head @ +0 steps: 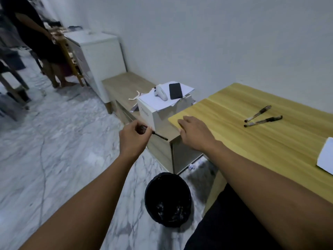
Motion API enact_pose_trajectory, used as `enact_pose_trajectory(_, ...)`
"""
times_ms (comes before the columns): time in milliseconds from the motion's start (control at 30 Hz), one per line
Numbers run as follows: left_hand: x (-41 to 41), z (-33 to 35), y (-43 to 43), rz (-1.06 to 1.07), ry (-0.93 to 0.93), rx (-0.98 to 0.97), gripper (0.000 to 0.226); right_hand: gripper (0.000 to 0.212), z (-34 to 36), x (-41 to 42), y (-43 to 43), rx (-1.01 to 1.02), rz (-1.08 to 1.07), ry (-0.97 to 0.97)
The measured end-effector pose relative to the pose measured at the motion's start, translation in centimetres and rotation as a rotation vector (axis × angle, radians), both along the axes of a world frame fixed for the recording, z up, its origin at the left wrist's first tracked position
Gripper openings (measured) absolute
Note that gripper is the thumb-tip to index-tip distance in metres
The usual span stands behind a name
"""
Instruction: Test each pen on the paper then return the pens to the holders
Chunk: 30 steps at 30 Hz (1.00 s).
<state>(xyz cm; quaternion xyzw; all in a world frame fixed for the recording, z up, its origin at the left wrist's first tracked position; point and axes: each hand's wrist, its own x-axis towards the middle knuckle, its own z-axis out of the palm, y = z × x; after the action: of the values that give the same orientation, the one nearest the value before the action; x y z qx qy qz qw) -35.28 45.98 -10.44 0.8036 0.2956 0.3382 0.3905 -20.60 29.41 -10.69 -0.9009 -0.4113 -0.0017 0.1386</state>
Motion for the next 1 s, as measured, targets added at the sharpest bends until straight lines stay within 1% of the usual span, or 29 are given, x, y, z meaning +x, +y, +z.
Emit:
enact_pose_trajectory(67, -0.3, -3.1, -0.4, -0.041, 0.095, 0.032, 0.015, 0.047, -0.2, -0.2, -0.1, 0.007, 0.012, -0.038)
enact_pose_trajectory(167, -0.4, -7.8, -1.2, -0.150, 0.334, 0.097, 0.017, 0.047, -0.2, -0.4, -0.1, 0.004, 0.017, -0.055)
enact_pose_trajectory(300, -0.7, -12.9, -2.7, -0.246, 0.593, 0.108, 0.010, 0.045, -0.3, -0.4, -0.1, 0.002, 0.017, -0.071)
enact_pose_trajectory(400, -0.8, -15.0, -3.6, -0.268, 0.693, 0.111, 0.009, 0.045, -0.3, -0.4, -0.2, 0.020, 0.018, -0.068)
enact_pose_trajectory(600, -0.5, -16.9, -3.9, -0.272, 0.777, 0.074, 0.027, 0.049, -0.5, 0.1, 0.0, 0.043, 0.015, -0.047)
enact_pose_trajectory(700, 0.0, -16.9, -3.5, -0.261, 0.754, 0.074, 0.028, 0.050, -0.5, 0.1, -0.1, 0.054, 0.009, -0.024)
enact_pose_trajectory(800, 0.9, -15.2, -3.7, -0.233, 0.636, 0.090, 0.024, 0.051, -0.2, 0.0, -0.3, 0.075, 0.001, 0.010)
enact_pose_trajectory(900, 2.9, -11.4, -4.7, -0.182, 0.393, 0.165, 0.017, 0.045, 0.9, -0.1, -1.4, 0.145, -0.006, 0.104)
enact_pose_trajectory(1000, 5.7, -5.7, -6.2, -0.152, 0.125, 0.263, 0.014, 0.027, 2.4, 0.4, -4.2, 0.276, -0.076, 0.139)
